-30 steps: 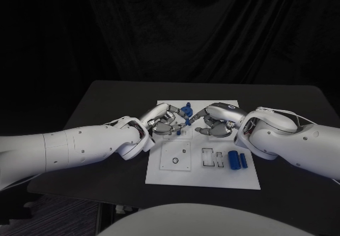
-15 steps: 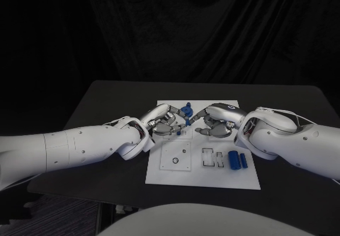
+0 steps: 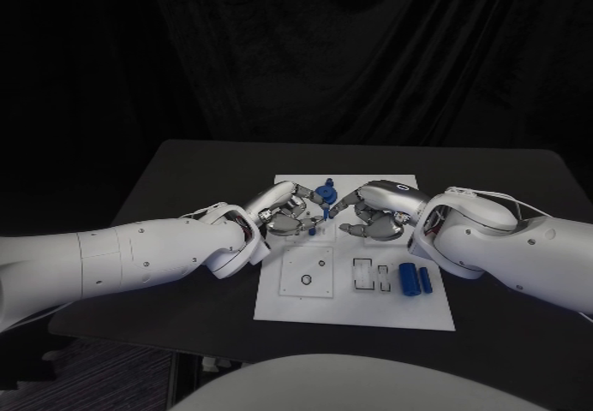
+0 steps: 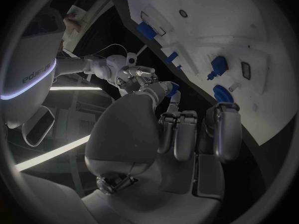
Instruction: Assemble the parts on the task board
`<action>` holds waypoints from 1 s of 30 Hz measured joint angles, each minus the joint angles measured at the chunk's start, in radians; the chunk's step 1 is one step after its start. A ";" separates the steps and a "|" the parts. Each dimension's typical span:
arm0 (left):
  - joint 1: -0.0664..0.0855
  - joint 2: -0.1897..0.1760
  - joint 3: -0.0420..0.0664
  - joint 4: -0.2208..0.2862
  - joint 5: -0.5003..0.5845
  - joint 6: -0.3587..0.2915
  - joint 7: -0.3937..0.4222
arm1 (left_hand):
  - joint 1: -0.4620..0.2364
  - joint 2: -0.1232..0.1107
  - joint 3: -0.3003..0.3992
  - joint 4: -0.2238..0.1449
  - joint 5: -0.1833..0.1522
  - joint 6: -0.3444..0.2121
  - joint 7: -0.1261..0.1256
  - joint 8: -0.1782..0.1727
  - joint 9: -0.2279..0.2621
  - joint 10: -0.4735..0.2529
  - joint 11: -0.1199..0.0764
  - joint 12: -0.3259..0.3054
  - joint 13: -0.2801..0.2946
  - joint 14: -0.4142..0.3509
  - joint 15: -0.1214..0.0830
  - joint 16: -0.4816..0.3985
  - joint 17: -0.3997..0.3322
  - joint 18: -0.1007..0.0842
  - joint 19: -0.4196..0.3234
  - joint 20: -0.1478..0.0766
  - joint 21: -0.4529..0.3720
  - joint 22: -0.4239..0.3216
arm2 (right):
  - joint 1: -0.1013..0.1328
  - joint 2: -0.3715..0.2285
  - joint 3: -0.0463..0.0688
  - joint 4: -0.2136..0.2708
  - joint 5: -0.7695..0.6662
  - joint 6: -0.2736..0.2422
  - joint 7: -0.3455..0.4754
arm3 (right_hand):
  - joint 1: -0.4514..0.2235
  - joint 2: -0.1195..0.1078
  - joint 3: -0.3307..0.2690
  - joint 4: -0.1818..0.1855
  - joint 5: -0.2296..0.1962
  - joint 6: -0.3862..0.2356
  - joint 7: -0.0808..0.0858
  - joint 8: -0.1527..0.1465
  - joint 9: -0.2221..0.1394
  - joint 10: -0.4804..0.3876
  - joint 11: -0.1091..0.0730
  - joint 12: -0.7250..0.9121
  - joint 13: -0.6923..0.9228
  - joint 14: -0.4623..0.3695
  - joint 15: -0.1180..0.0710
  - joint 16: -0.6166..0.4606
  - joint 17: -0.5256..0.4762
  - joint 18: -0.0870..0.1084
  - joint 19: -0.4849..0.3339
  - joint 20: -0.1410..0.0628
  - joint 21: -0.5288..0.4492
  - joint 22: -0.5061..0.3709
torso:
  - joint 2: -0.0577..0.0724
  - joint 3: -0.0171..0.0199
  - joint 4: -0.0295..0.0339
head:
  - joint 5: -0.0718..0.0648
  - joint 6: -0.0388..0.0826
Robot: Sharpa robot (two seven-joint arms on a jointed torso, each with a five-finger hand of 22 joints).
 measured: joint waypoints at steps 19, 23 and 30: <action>0.000 -0.053 0.000 -0.064 -0.103 -0.037 0.023 | 0.004 0.000 -0.011 -0.003 -0.025 0.014 -0.006 0.012 0.000 0.000 0.000 0.000 0.000 0.000 0.000 0.000 0.000 0.000 0.000 0.000 0.033 0.000 | 0.000 -0.067 0.001 0.013 0.000 -0.005 0.001 | 0.000 0.000 0.003 0.003 -0.004 0.000 0.000 0.000 -0.001 0.000 0.000 0.000 0.000 0.000 0.000 0.000 0.000 0.000 0.000 0.000 0.000 0.000 | 0.000 -0.0001 -0.0002 | 0.008 0.000; 0.000 -0.059 0.000 -0.104 -0.149 -0.063 0.041 | 0.006 0.001 -0.022 0.008 -0.064 0.025 -0.013 0.012 0.001 0.000 0.000 0.000 0.000 0.000 0.000 0.000 0.000 0.000 0.000 0.000 0.047 0.000 | 0.000 -0.089 0.000 0.018 0.000 -0.007 0.001 | 0.000 0.000 0.003 0.003 -0.004 0.000 0.000 0.000 -0.001 0.000 0.000 0.000 0.000 0.000 0.000 0.000 0.000 0.000 0.000 0.000 0.000 0.000 | 0.000 -0.0001 -0.0002 | 0.011 0.000; -0.001 -0.038 0.000 -0.189 -0.207 -0.105 0.081 | 0.013 0.005 -0.028 0.014 -0.089 0.028 -0.017 0.012 0.003 0.000 0.000 0.000 0.000 0.000 0.000 0.000 0.000 0.000 0.000 0.000 0.052 0.000 | 0.000 -0.103 0.000 0.025 0.000 -0.010 0.000 | 0.000 0.000 0.003 0.003 -0.004 0.000 0.000 0.000 -0.001 0.000 0.000 0.000 0.000 0.000 0.000 0.000 0.000 0.000 0.000 0.000 0.000 0.000 | 0.000 0.0000 -0.0002 | 0.017 0.000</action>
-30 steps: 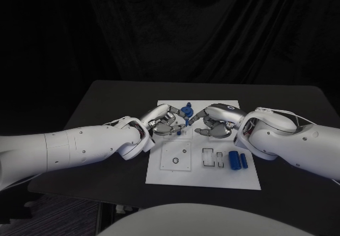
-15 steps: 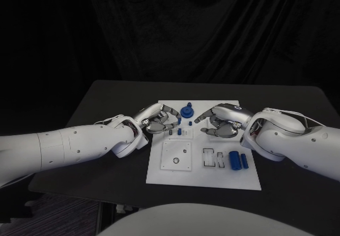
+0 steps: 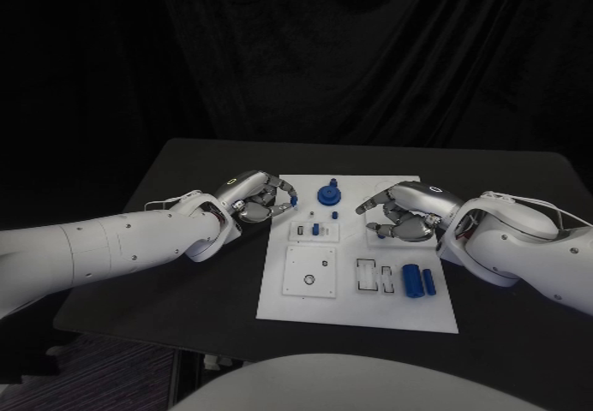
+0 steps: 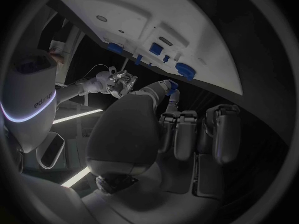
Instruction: Assemble the parts on the task board
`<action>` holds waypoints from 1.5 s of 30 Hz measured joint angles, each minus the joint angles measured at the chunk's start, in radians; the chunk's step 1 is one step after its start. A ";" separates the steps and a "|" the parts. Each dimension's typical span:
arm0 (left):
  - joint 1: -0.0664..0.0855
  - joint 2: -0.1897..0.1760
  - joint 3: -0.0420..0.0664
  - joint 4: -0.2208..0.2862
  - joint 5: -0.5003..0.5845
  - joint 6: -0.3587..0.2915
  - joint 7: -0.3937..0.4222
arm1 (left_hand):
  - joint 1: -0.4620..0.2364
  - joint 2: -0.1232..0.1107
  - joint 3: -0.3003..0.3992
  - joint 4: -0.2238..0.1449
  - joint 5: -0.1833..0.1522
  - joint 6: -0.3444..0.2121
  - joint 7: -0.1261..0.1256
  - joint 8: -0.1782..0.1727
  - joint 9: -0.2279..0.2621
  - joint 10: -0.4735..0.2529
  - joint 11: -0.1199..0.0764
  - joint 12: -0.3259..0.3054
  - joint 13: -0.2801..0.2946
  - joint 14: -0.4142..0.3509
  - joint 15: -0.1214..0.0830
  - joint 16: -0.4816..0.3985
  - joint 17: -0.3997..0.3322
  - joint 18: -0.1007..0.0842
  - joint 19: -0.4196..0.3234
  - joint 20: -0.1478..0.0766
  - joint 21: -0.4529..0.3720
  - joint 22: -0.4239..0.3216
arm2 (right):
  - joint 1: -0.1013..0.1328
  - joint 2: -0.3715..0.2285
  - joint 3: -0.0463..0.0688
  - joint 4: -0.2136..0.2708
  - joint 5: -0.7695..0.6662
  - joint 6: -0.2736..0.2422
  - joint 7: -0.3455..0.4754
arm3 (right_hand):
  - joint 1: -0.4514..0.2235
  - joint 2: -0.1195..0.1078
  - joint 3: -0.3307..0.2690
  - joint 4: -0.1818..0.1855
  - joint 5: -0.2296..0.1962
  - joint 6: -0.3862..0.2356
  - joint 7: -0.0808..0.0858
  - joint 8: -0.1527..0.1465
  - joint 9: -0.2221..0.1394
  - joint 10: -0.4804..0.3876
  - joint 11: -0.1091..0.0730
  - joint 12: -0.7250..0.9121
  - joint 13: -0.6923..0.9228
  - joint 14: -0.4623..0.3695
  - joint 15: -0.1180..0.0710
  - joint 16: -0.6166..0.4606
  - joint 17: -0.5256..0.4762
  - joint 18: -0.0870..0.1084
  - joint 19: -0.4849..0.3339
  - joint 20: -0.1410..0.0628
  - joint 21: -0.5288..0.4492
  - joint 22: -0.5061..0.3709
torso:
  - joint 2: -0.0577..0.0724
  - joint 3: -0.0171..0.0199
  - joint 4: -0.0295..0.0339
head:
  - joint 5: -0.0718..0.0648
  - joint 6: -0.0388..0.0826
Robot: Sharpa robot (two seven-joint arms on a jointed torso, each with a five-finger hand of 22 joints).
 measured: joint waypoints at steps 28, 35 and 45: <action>-0.088 0.149 0.002 -0.268 -0.061 -0.049 0.145 | 0.009 -0.002 -0.008 0.014 -0.012 0.005 0.002 0.004 0.000 0.004 -0.004 0.000 0.000 0.000 0.000 0.000 0.000 0.000 0.000 0.000 0.004 0.000 | -0.003 -0.009 0.000 0.007 0.000 0.003 -0.002 | -0.006 -0.006 0.000 0.000 -0.007 0.000 0.000 0.000 -0.001 0.000 0.000 -0.004 0.000 0.000 0.000 0.000 0.000 0.000 0.000 0.000 0.000 0.000 | 0.003 -0.0015 0.0004 | 0.004 0.000; -0.093 0.155 0.004 -0.284 -0.058 -0.049 0.157 | 0.012 0.001 -0.011 0.017 -0.018 0.005 0.002 -0.001 -0.004 0.004 -0.004 0.000 0.000 0.000 0.000 0.000 0.000 0.000 0.000 0.000 0.004 0.000 | -0.003 -0.009 0.000 0.008 0.000 0.007 -0.004 | -0.007 -0.007 0.000 0.000 -0.011 0.000 0.000 0.000 -0.002 0.000 0.000 -0.004 0.000 0.000 0.000 0.000 0.000 0.000 0.000 0.000 0.000 0.000 | 0.003 -0.0016 0.0006 | 0.006 0.000; -0.094 0.149 0.004 -0.280 -0.030 -0.047 0.173 | 0.021 0.006 -0.011 0.017 -0.023 0.005 0.002 -0.002 -0.007 0.004 -0.004 0.000 0.000 0.000 0.000 0.000 0.000 0.000 0.000 0.000 0.004 0.000 | -0.005 -0.013 0.000 0.008 0.000 0.013 -0.008 | -0.007 -0.007 0.000 0.000 -0.012 0.000 0.000 0.000 -0.002 0.000 0.000 -0.004 0.000 0.000 0.000 0.000 0.000 0.000 0.000 0.000 0.000 0.000 | 0.003 -0.0017 0.0006 | 0.010 0.000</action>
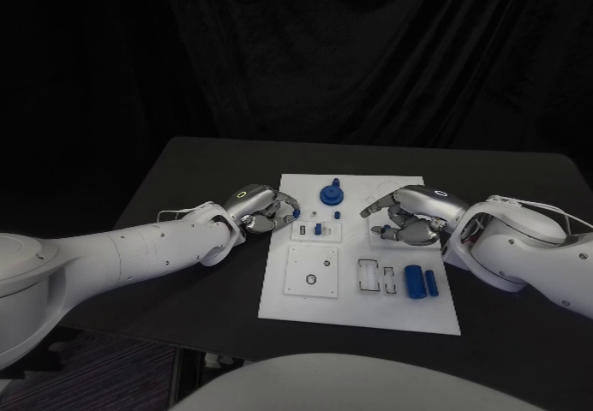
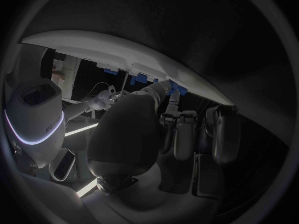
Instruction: Assemble the parts on the task board
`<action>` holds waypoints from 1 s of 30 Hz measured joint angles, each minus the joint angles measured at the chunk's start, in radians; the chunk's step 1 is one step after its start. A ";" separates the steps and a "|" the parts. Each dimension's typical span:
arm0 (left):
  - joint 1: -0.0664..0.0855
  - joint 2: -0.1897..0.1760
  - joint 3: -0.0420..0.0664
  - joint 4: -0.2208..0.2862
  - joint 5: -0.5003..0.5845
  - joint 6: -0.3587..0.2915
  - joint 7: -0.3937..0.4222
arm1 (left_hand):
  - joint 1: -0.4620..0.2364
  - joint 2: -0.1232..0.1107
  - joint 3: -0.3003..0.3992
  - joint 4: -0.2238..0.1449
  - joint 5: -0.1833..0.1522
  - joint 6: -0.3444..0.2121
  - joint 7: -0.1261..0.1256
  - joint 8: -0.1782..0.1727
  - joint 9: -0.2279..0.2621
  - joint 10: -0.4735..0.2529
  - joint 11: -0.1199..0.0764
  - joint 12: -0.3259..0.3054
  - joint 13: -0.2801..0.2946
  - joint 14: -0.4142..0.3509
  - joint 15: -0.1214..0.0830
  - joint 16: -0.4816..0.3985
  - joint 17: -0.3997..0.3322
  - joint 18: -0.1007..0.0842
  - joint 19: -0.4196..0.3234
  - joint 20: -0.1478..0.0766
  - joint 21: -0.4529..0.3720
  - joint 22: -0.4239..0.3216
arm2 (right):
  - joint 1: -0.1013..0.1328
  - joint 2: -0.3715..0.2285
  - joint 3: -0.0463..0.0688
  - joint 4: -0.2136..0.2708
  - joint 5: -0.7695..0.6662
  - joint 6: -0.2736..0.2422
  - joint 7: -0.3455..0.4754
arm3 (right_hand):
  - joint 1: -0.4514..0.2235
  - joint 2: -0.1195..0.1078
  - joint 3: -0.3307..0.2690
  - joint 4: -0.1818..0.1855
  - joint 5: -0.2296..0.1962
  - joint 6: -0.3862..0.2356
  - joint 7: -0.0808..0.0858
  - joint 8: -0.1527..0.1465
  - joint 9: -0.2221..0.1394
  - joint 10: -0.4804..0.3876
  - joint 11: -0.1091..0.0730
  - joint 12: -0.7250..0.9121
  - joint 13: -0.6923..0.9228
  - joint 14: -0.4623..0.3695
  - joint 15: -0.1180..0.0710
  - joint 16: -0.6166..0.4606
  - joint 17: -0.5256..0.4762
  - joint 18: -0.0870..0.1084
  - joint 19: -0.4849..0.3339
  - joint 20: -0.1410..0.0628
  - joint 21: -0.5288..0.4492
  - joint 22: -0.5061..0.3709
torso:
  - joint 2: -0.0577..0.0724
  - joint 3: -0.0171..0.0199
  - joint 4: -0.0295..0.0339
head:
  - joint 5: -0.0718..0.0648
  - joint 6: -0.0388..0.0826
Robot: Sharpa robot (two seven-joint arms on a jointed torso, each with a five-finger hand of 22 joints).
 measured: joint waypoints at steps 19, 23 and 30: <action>-0.007 -0.079 -0.003 0.156 0.050 -0.012 0.004 | 0.001 0.001 -0.006 0.006 -0.001 -0.002 0.002 -0.010 0.000 0.000 0.000 0.000 0.000 0.000 0.000 0.000 0.000 0.000 0.000 0.000 0.011 0.000 | -0.001 0.019 0.000 -0.004 0.000 0.015 -0.009 | 0.000 0.000 0.000 0.000 -0.009 -0.003 -0.003 0.000 -0.002 -0.004 -0.004 0.000 0.000 0.000 0.000 0.000 0.000 0.000 0.000 0.000 0.000 0.000 | 0.000 0.0000 0.0000 | -0.005 0.000; -0.007 -0.102 -0.003 0.226 0.072 -0.019 0.004 | 0.001 0.001 -0.006 0.006 -0.001 -0.002 0.002 -0.006 0.001 0.000 0.000 0.000 0.000 0.000 0.000 0.000 0.000 0.000 0.000 0.000 0.011 0.000 | -0.001 0.048 0.000 -0.012 0.000 0.017 -0.009 | 0.000 0.000 0.006 -0.006 -0.009 -0.036 -0.007 0.000 -0.010 -0.004 -0.004 0.000 0.000 0.000 0.000 0.000 0.000 0.000 0.000 0.000 0.000 0.000 | 0.000 -0.0001 0.0000 | -0.002 0.000; -0.007 -0.118 -0.003 0.323 0.097 -0.026 0.004 | 0.001 0.001 -0.006 0.006 -0.003 0.000 -0.001 -0.006 0.000 0.000 0.000 0.000 0.000 0.000 0.000 0.000 0.000 0.000 0.000 0.000 0.011 0.000 | -0.001 0.105 0.000 -0.033 0.000 0.023 -0.009 | 0.000 0.000 0.008 -0.008 -0.009 -0.057 -0.008 0.000 -0.015 -0.004 -0.004 0.000 0.000 0.000 0.000 0.000 0.000 0.000 0.000 0.000 0.000 0.000 | 0.000 -0.0001 0.0004 | -0.005 0.000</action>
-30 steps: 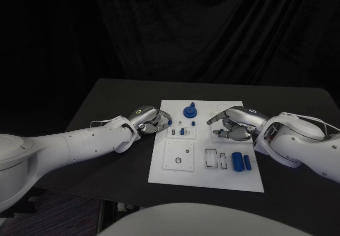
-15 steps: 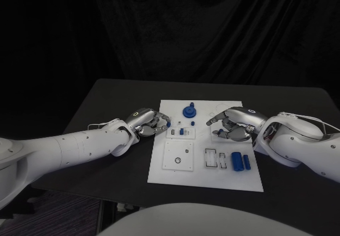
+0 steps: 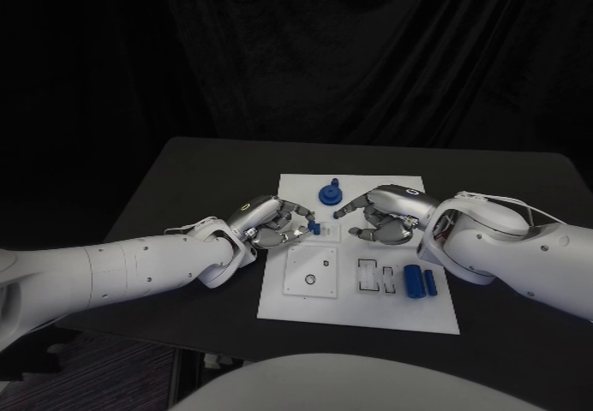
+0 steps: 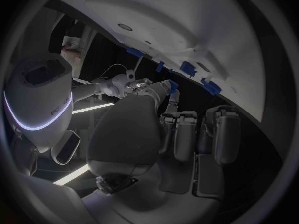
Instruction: Assemble the parts on the task board
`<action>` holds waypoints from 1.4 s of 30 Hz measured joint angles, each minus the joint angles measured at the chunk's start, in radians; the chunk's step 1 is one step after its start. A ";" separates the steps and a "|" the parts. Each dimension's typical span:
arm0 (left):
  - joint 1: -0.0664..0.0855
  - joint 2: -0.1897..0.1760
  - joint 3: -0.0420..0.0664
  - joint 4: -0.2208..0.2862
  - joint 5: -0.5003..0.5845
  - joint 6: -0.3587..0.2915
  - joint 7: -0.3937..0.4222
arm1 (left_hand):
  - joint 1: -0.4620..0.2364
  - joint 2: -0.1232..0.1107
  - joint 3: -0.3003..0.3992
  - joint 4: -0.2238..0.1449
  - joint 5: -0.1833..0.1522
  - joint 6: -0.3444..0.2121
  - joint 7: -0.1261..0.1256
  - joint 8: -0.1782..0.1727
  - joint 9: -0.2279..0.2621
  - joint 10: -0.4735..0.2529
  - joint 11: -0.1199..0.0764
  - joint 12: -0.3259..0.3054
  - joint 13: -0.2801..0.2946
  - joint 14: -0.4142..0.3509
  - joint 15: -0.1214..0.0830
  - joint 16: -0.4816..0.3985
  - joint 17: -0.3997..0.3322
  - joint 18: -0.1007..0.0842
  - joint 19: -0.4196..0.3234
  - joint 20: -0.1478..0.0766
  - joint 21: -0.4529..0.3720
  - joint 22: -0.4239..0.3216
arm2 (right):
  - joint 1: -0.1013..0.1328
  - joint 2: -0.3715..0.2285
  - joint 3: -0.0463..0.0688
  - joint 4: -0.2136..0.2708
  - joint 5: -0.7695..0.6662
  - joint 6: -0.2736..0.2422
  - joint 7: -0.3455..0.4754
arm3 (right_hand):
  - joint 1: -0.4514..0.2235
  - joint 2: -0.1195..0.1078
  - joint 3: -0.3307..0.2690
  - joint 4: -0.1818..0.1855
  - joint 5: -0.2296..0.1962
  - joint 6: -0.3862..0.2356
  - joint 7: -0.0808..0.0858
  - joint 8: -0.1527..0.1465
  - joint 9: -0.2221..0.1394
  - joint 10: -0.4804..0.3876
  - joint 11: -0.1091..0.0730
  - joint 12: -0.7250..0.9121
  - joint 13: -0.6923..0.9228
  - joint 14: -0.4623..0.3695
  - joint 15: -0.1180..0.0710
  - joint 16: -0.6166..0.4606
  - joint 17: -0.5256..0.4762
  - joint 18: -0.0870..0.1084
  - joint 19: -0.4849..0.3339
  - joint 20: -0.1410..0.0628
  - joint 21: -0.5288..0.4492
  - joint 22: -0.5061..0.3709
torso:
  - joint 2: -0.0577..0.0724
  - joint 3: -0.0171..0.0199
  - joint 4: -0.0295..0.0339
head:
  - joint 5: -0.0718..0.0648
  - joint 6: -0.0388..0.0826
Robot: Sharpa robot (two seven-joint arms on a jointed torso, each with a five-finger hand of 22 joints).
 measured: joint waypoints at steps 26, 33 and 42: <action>0.000 -0.007 -0.002 0.069 0.019 0.000 0.000 | 0.001 -0.002 -0.003 0.002 0.001 0.000 0.001 -0.001 -0.001 0.000 0.000 0.000 0.000 0.000 0.000 0.000 0.000 0.000 0.000 0.000 0.000 0.000 | 0.000 0.064 0.001 -0.014 0.000 0.027 -0.004 | -0.004 -0.004 0.008 -0.008 0.000 0.084 0.002 0.025 0.011 0.000 0.000 0.000 0.000 0.000 0.000 0.000 0.000 0.000 0.000 0.000 0.000 0.000 | 0.000 -0.0002 -0.0006 | -0.010 0.000; 0.000 -0.006 0.000 0.068 0.020 0.000 0.000 | 0.000 -0.002 -0.003 0.002 0.001 -0.001 0.001 -0.003 -0.003 0.000 0.000 0.000 0.000 0.000 0.000 0.000 0.000 0.000 0.000 0.000 0.000 0.000 | -0.001 0.057 0.000 -0.010 0.000 0.027 -0.003 | -0.009 0.001 0.008 -0.008 0.000 0.107 0.004 0.030 0.012 0.000 0.000 0.000 0.000 0.000 0.000 0.000 0.000 0.000 0.000 0.000 0.000 0.000 | 0.000 -0.0001 -0.0008 | -0.009 0.000; 0.000 -0.008 0.000 0.068 0.021 0.001 0.000 | 0.000 -0.002 -0.003 0.002 0.001 -0.002 0.002 -0.005 -0.003 0.000 0.000 0.000 0.000 0.000 0.000 0.000 0.000 0.000 0.000 0.000 0.000 0.000 | -0.005 0.051 0.000 -0.009 0.000 0.029 -0.003 | -0.016 0.000 0.008 -0.008 0.000 0.142 0.001 0.050 0.027 0.004 0.011 0.000 0.000 -0.004 0.004 0.000 0.000 0.000 0.000 0.000 0.000 0.000 | 0.000 -0.0001 -0.0007 | -0.009 0.000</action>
